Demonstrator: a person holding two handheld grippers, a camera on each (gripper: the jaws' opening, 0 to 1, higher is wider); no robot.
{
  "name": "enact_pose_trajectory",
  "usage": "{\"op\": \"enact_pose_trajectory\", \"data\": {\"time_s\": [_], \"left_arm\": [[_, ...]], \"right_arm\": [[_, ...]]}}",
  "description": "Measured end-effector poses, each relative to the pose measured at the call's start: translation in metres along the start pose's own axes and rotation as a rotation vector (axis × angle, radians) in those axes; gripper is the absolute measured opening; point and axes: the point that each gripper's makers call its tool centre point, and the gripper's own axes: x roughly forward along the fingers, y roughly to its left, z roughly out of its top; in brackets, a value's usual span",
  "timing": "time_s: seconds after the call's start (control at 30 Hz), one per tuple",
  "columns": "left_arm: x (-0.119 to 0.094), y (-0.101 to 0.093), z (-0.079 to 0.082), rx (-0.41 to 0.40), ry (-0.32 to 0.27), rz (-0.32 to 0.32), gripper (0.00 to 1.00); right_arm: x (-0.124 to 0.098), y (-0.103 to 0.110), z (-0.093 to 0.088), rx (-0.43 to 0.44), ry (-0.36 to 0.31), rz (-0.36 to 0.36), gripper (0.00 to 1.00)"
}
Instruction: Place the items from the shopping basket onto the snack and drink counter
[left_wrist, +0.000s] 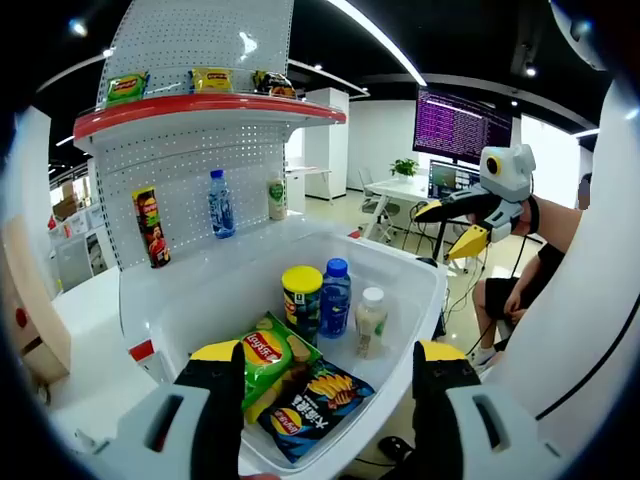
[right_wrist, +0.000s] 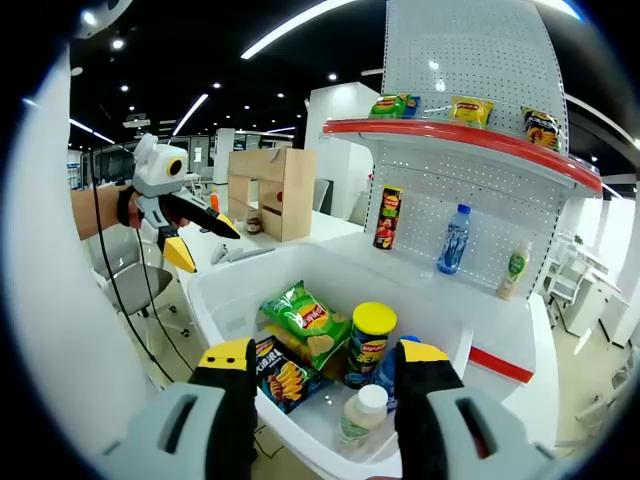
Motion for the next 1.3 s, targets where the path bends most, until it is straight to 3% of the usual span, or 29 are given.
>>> {"op": "enact_pose_trajectory", "data": {"time_s": [0.3,0.83,1.2,1.3], "left_arm": [[0.002,0.001,-0.003,-0.001,0.016,0.005,0.69],[0.007,0.014,-0.001,0.026,0.033,0.021,0.69],[0.013,0.022,0.001,0.108,0.076,0.0,0.73],[0.015,0.022,-0.003,0.143,0.122,-0.023,0.67]], "right_arm": [[-0.003,-0.001,0.005,-0.005,-0.02,-0.002,0.55],[-0.006,0.001,-0.003,-0.012,0.014,0.011,0.56],[-0.013,-0.002,-0.006,-0.012,0.021,0.0,0.56],[-0.014,-0.002,-0.009,-0.016,0.032,-0.002,0.56]]}}
